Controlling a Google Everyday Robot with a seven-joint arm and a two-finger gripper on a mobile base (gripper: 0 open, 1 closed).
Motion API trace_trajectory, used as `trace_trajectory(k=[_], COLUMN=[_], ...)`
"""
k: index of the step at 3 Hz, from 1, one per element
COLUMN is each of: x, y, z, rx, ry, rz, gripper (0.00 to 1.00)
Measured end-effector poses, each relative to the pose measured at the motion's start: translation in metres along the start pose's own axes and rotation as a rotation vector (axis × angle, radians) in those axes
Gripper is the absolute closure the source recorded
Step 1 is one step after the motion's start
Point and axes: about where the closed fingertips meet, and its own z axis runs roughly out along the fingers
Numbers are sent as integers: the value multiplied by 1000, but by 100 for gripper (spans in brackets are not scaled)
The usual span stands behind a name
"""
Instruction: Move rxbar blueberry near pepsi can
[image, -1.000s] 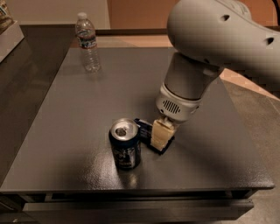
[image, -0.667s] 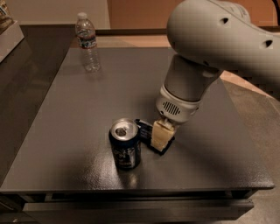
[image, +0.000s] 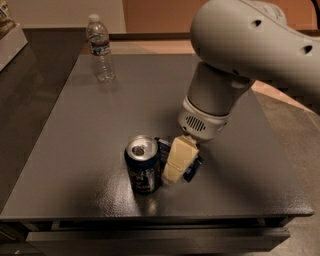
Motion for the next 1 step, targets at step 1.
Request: trace_trajectory(k=[1], x=[0], y=[0], z=[0], rx=[0], ry=[0], rz=[0], gripper=[0])
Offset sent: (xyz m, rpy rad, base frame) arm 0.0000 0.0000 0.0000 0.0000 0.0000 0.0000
